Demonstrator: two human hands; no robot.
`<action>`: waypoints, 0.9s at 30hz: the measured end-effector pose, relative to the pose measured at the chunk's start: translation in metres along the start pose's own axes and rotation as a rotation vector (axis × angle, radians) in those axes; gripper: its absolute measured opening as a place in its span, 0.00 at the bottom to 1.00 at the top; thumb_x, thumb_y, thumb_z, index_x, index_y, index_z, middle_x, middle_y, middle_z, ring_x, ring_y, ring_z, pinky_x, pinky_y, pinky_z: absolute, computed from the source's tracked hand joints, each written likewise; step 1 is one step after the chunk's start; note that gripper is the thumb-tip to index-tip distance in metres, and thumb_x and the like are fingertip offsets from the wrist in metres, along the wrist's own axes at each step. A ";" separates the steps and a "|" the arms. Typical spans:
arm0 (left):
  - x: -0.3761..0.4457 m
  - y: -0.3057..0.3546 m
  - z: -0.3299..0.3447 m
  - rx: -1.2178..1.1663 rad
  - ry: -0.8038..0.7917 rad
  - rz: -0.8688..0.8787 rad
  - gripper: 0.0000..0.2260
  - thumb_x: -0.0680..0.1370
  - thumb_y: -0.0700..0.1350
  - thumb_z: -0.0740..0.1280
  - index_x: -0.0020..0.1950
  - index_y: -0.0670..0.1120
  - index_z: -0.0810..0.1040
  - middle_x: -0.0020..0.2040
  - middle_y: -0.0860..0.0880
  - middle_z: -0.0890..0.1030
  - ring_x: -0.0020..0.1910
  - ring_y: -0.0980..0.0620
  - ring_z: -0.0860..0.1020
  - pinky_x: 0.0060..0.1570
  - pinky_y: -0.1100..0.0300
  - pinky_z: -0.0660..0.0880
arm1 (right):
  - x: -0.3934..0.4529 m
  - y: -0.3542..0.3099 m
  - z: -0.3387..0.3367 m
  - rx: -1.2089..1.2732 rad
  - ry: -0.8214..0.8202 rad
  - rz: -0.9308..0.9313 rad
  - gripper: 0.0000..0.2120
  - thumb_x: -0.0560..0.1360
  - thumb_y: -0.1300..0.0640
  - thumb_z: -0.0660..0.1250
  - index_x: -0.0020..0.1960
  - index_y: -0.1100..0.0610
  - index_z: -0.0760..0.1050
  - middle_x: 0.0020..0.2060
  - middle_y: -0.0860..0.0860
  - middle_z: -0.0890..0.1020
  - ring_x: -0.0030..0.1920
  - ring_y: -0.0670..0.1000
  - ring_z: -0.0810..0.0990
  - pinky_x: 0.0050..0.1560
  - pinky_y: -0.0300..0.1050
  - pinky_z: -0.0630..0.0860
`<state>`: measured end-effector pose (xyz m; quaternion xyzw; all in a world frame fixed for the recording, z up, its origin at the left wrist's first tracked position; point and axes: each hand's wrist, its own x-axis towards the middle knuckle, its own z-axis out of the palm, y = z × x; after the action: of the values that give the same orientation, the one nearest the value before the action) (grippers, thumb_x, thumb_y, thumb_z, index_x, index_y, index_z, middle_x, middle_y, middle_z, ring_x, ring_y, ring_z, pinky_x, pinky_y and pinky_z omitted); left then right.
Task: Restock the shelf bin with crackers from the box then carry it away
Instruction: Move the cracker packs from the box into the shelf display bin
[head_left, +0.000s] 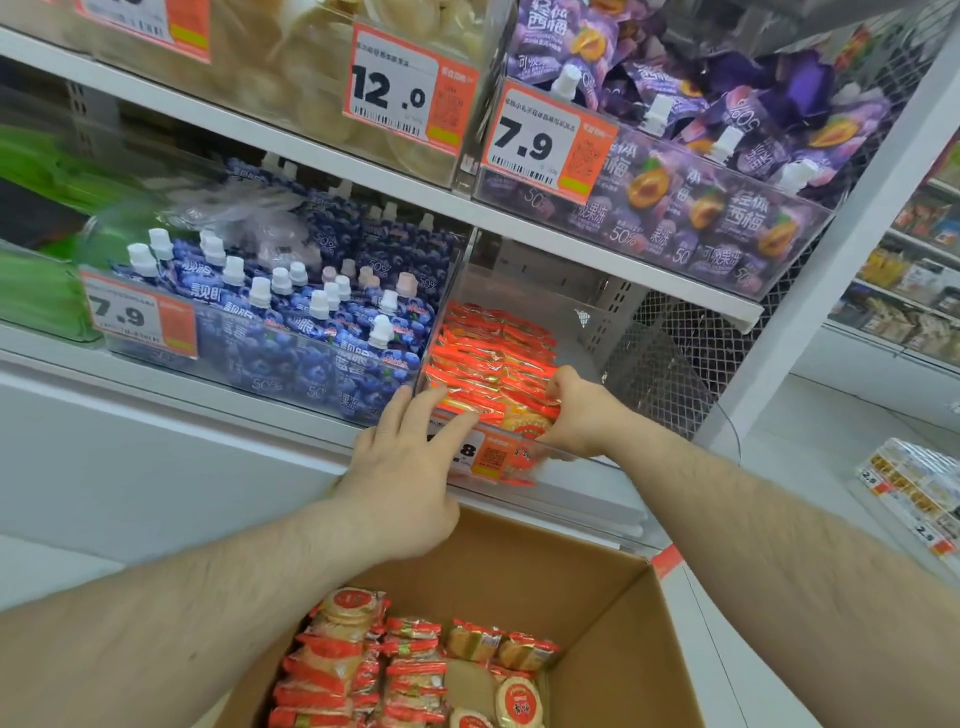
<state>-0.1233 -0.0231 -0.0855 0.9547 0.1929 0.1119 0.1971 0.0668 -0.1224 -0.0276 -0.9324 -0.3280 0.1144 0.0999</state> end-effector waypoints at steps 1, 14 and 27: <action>0.000 0.000 0.001 -0.007 0.004 0.005 0.38 0.75 0.46 0.64 0.77 0.60 0.45 0.77 0.55 0.40 0.77 0.46 0.36 0.74 0.46 0.46 | 0.000 -0.002 0.001 0.001 0.016 0.021 0.31 0.67 0.56 0.77 0.59 0.53 0.60 0.42 0.50 0.75 0.36 0.48 0.80 0.27 0.39 0.75; 0.000 0.003 -0.001 -0.002 0.040 -0.012 0.37 0.74 0.47 0.64 0.77 0.61 0.47 0.76 0.55 0.43 0.76 0.44 0.38 0.74 0.44 0.47 | 0.000 -0.005 0.004 0.113 0.023 0.059 0.52 0.63 0.56 0.81 0.74 0.52 0.51 0.50 0.48 0.74 0.52 0.52 0.77 0.52 0.47 0.79; -0.030 0.006 0.060 0.137 -0.564 0.323 0.18 0.76 0.48 0.64 0.67 0.53 0.72 0.62 0.54 0.76 0.63 0.51 0.73 0.61 0.54 0.68 | -0.102 0.043 0.136 0.287 0.387 -0.318 0.05 0.68 0.62 0.67 0.43 0.56 0.78 0.31 0.43 0.75 0.30 0.41 0.71 0.37 0.36 0.68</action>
<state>-0.1309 -0.0611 -0.1412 0.9773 -0.0163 -0.1405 0.1578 -0.0233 -0.2050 -0.1534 -0.8502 -0.4251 -0.0376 0.3083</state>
